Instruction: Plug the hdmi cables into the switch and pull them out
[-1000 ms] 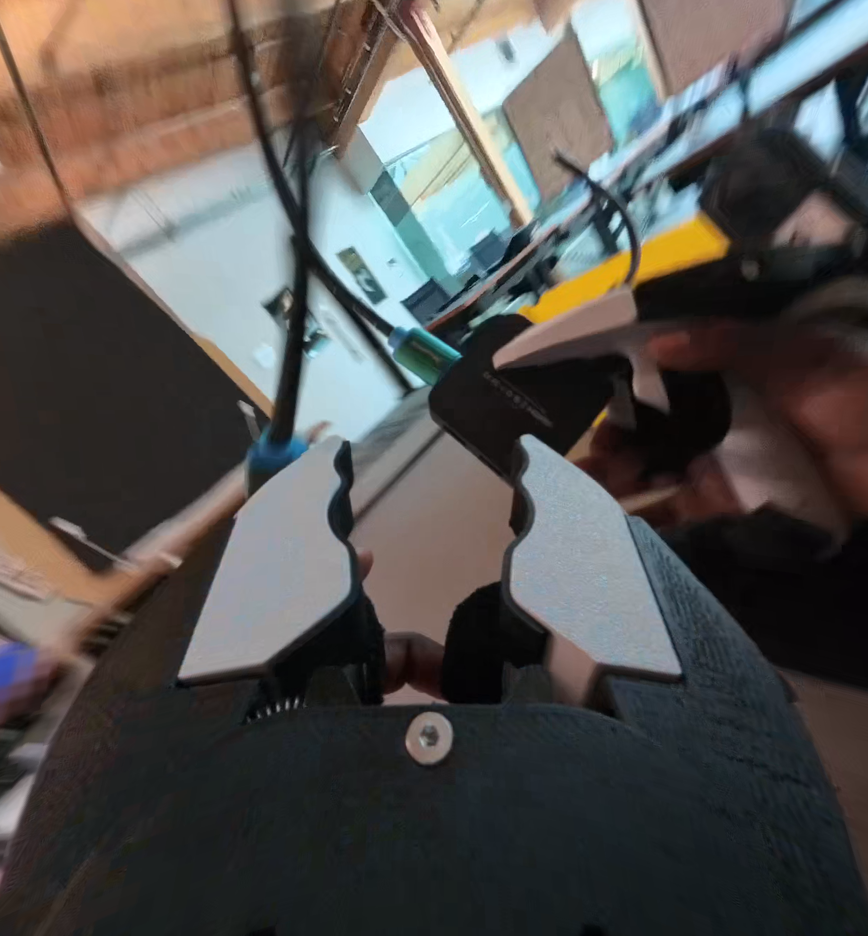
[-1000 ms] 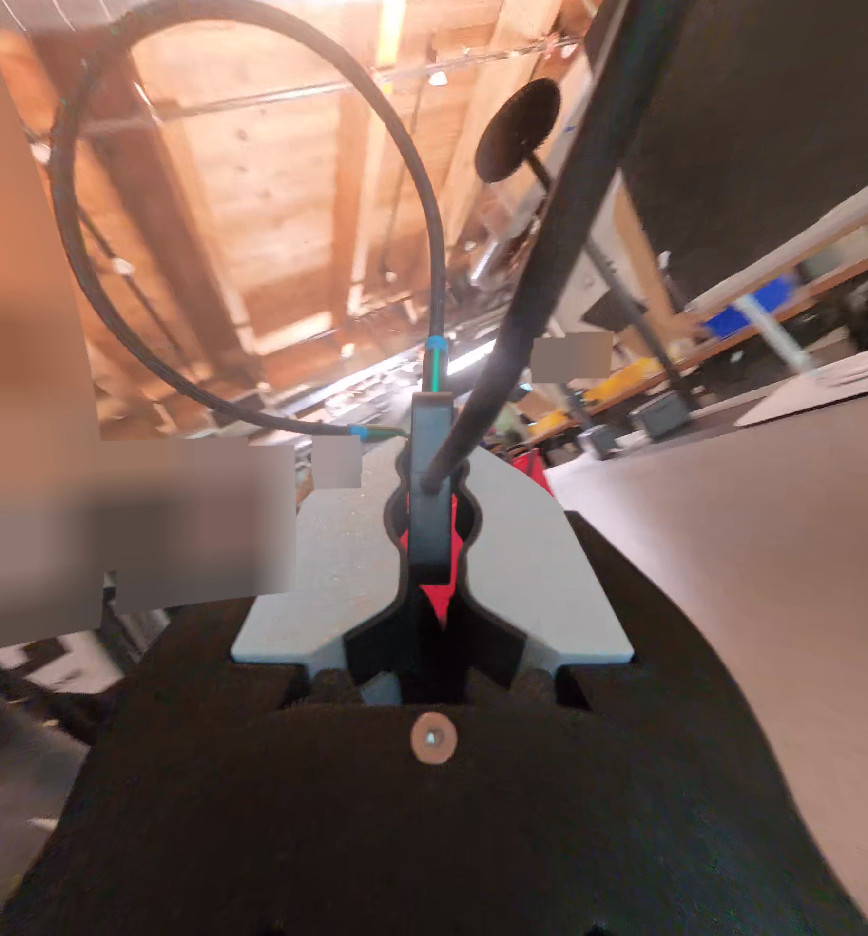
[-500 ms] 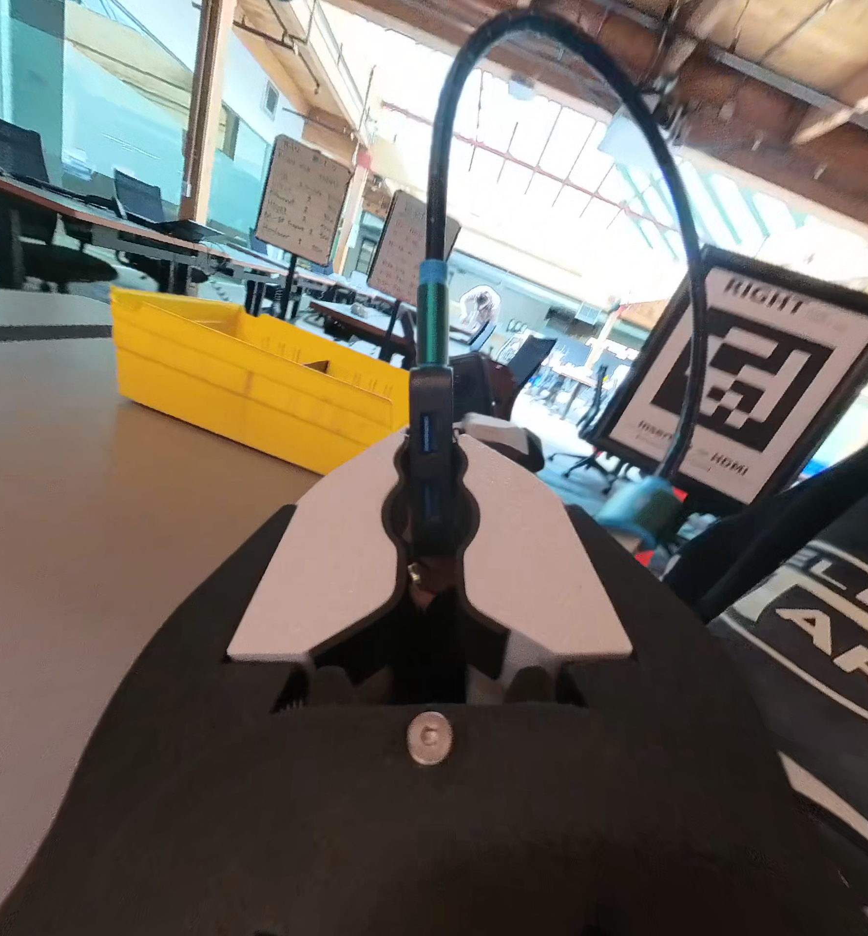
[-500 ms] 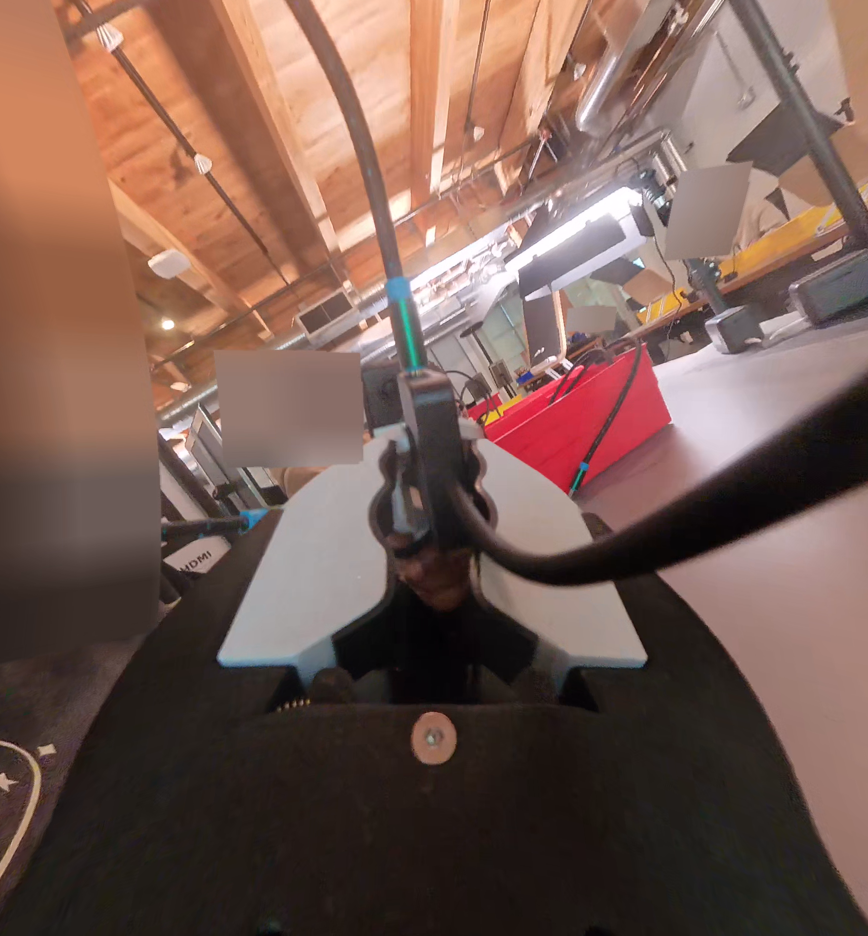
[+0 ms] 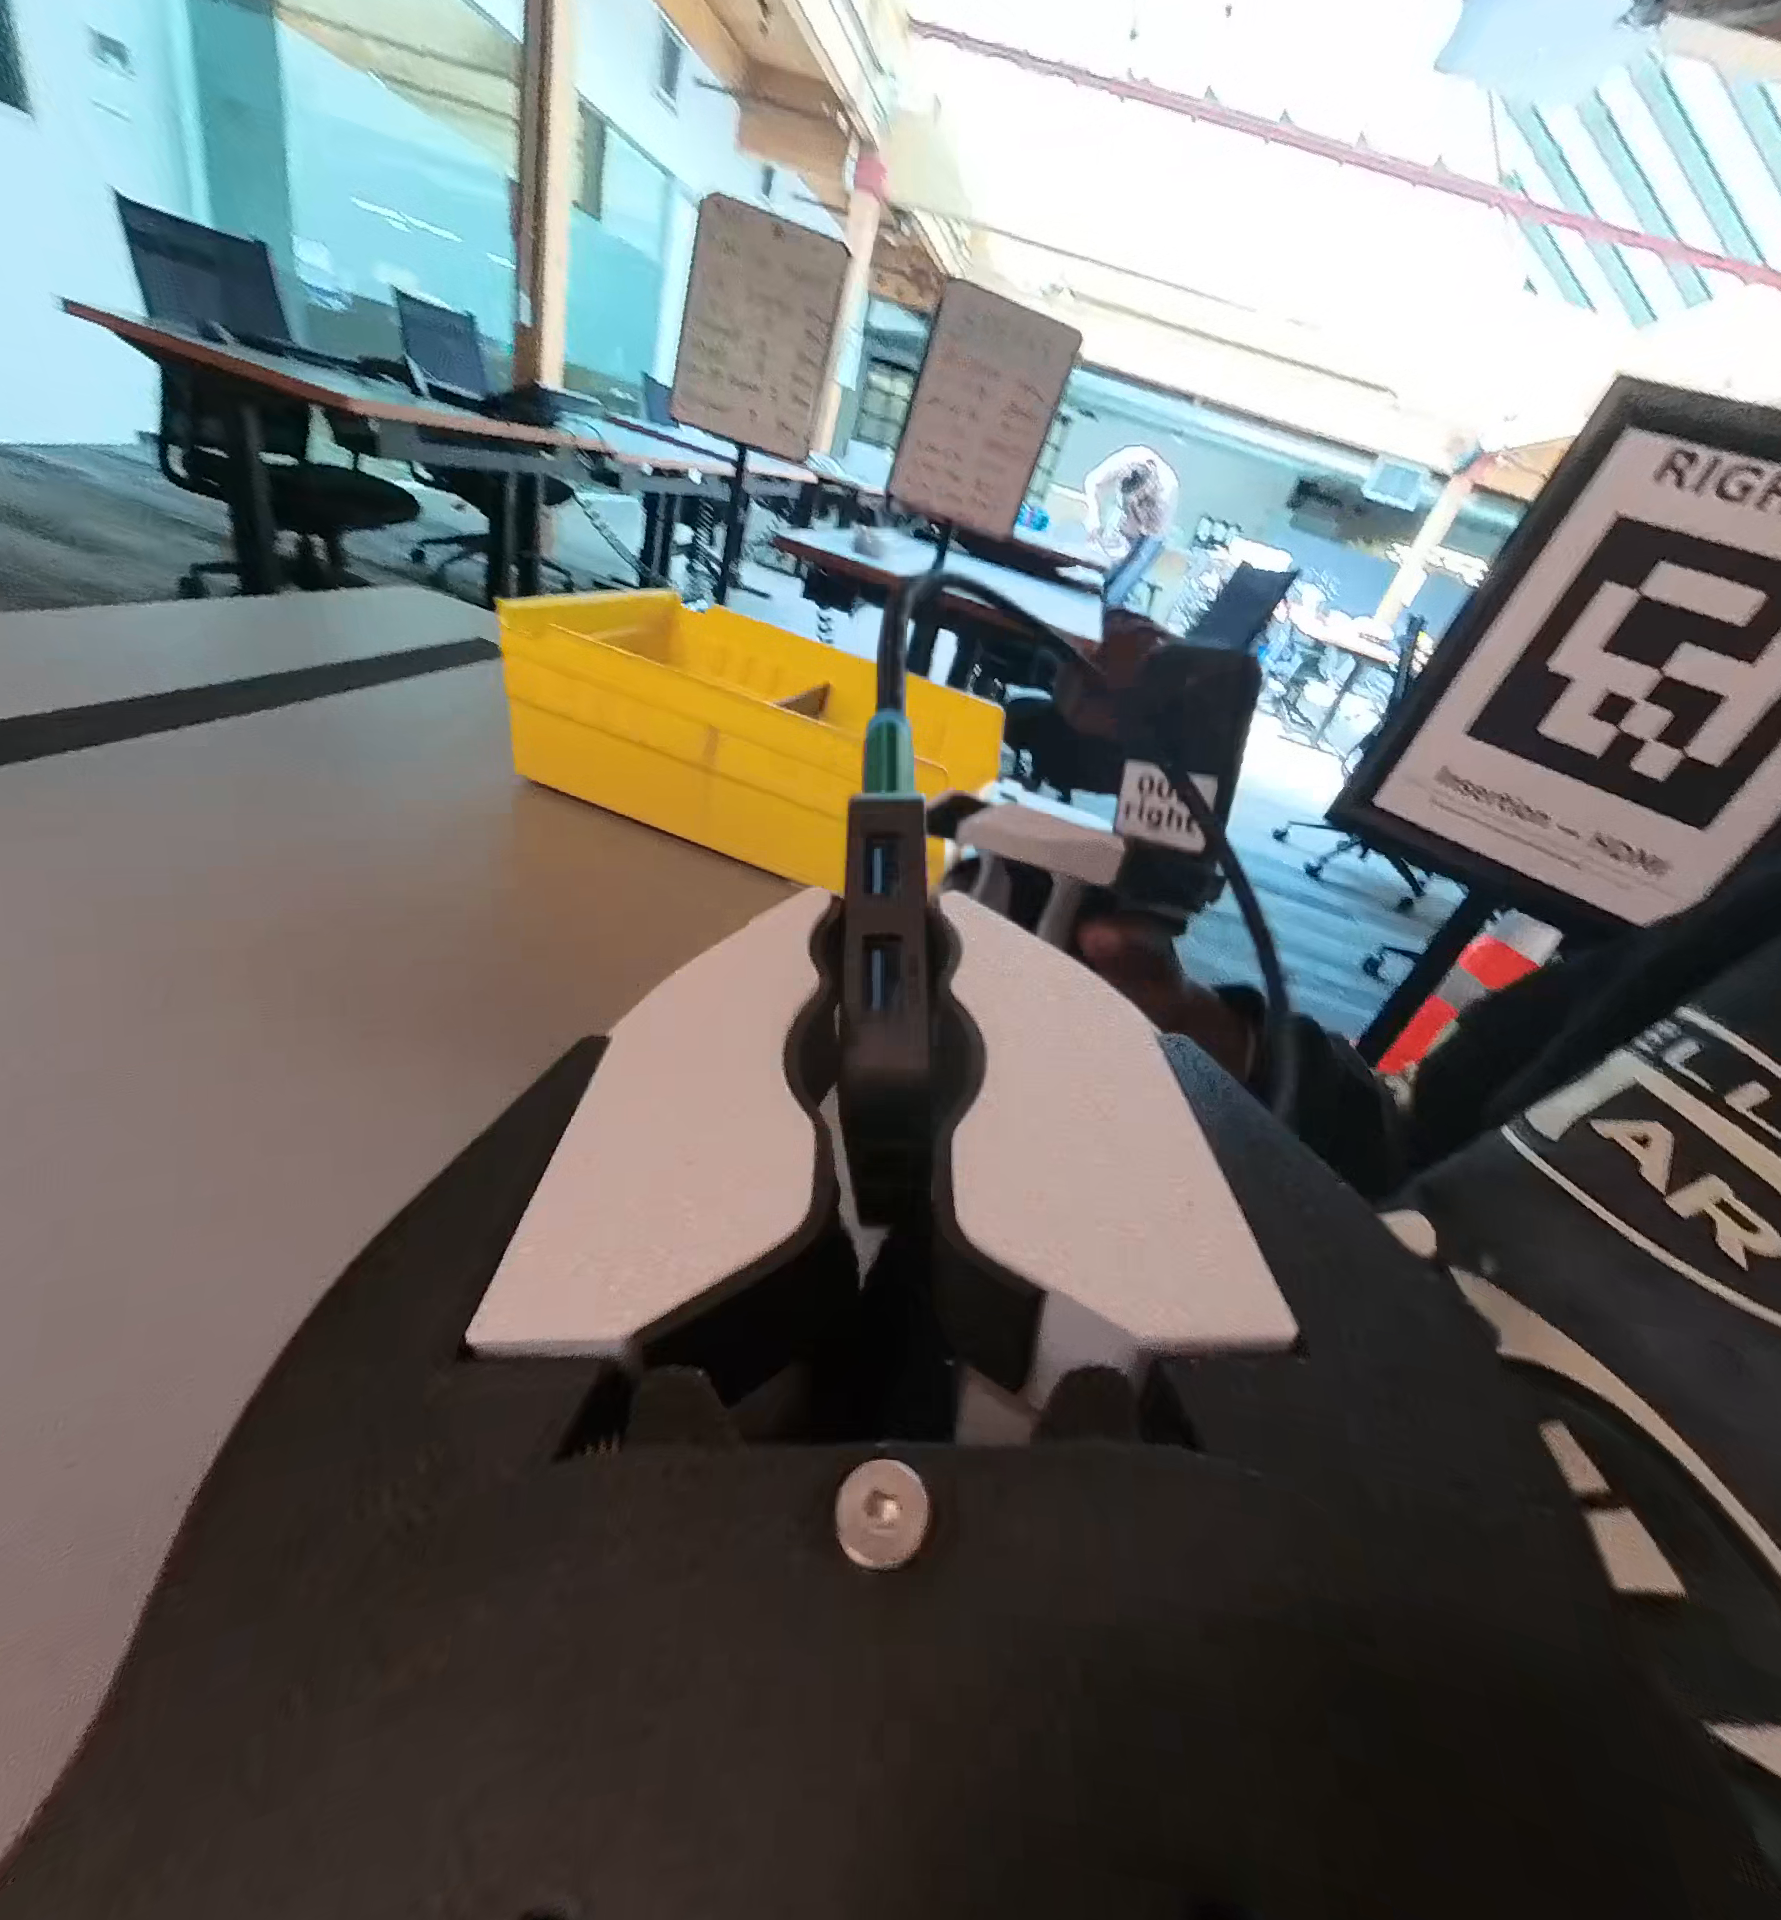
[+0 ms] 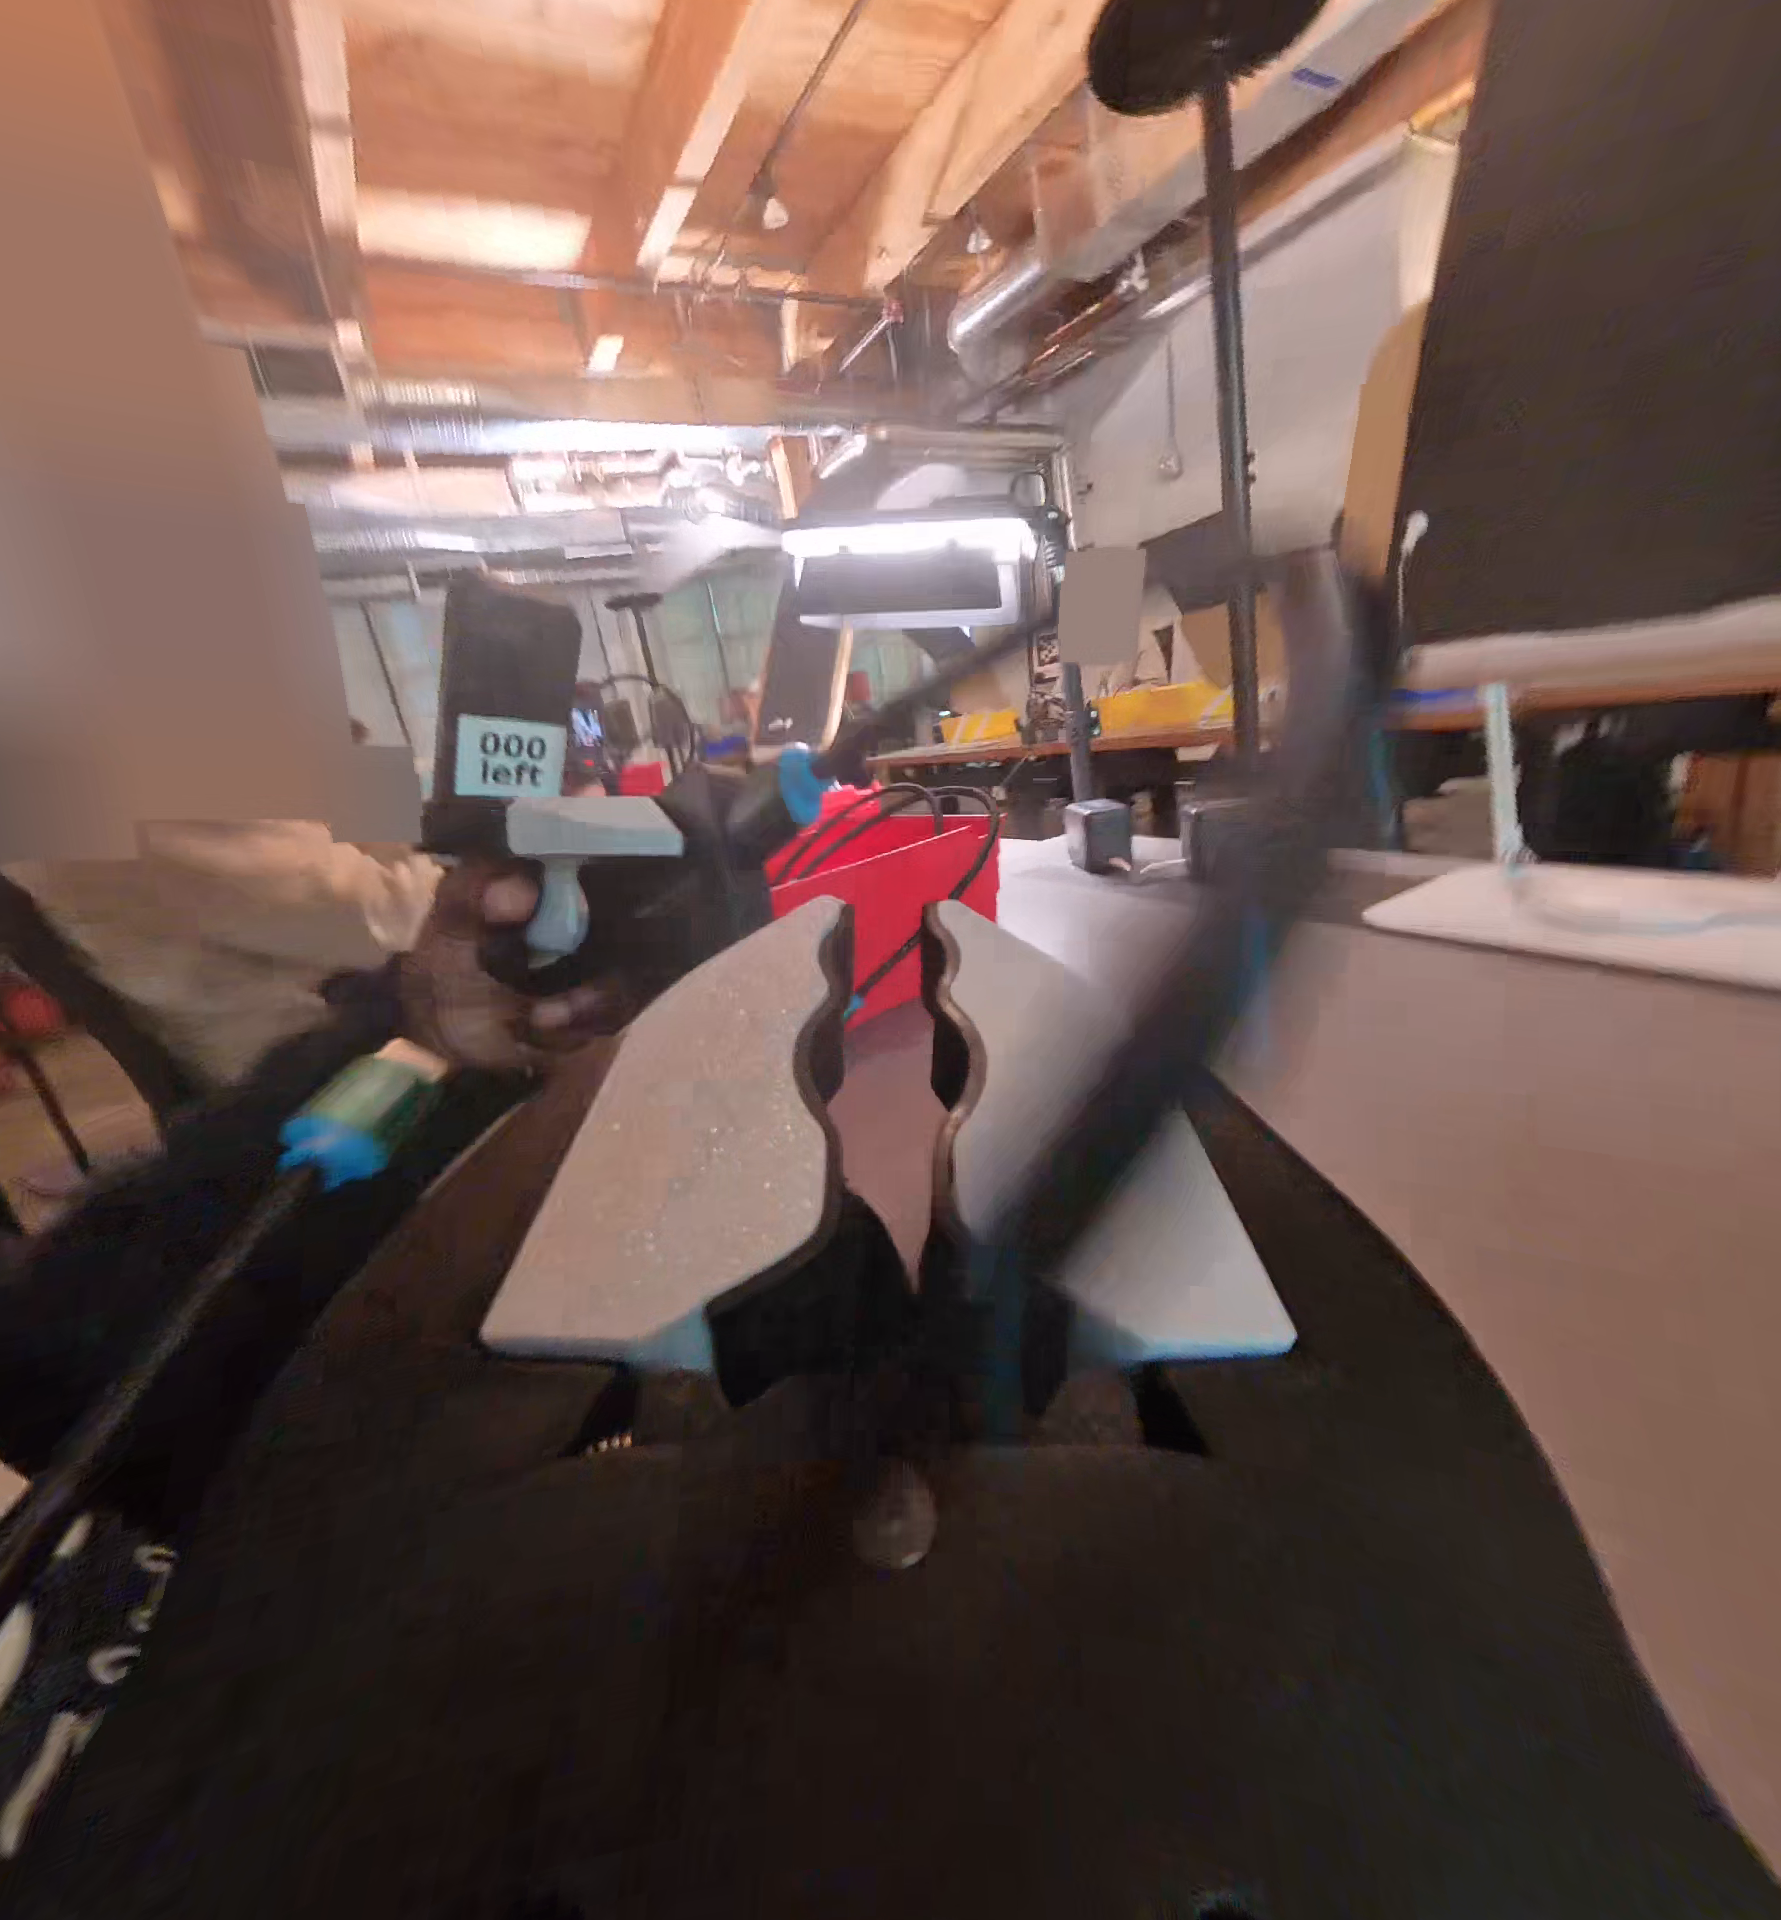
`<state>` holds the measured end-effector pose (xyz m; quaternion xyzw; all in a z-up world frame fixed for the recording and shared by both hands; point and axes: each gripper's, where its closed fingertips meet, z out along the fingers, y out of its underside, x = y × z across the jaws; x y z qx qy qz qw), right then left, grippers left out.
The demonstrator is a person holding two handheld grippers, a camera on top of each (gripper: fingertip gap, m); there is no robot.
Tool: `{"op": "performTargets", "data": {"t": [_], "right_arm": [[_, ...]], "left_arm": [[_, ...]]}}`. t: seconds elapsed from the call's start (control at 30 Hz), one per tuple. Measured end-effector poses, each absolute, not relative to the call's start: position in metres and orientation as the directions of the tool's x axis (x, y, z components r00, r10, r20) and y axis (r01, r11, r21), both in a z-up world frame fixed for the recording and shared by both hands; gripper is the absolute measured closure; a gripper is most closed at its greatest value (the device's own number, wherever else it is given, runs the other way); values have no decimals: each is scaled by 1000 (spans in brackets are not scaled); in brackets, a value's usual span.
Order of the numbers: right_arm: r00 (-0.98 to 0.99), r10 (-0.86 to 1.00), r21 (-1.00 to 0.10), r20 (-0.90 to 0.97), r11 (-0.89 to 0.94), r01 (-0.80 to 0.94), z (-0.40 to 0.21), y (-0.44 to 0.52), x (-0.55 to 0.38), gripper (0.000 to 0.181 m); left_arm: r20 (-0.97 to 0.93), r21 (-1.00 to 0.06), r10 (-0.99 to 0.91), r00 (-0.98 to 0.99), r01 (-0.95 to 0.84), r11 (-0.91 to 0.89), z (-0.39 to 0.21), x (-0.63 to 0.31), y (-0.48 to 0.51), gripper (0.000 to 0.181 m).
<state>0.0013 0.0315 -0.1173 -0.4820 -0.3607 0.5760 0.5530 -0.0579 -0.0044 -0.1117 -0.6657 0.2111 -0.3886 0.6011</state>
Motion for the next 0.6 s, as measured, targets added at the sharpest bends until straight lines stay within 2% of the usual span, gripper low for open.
{"op": "performTargets", "data": {"t": [0.07, 0.17, 0.27, 0.37, 0.43, 0.5, 0.6], "right_arm": [[39, 997, -973, -61, -50, -224, -114, 18, -11, 163], [-61, 988, -977, -142, -150, -151, -112, 6, -30, 146], [-91, 950, -931, -297, -310, -194, -99, 17, -33, 147], [-159, 888, -888, -431, -449, -102, -111, 15, -38, 145], [-269, 845, -855, -462, -505, -115, -115, 5, -39, 144], [-394, 766, -771, -508, -608, -187, -98, 1, -31, 141], [-329, 780, -773, -533, -607, -185, -106, 14, -33, 154]], "left_arm": [[265, -964, -773, 576, 177, -199, -114, -50, -7, 168], [321, -943, -769, 553, 266, -202, -108, -49, -2, 169], [378, -915, -766, 520, 337, -223, -107, -56, 0, 168], [415, -886, -768, 488, 410, -218, -99, -61, 0, 169], [421, -879, -763, 491, 429, -209, -99, -63, 3, 169], [419, -888, -761, 495, 399, -230, -107, -57, 4, 169], [439, -873, -779, 447, 419, -251, -106, -45, 3, 169]]}}
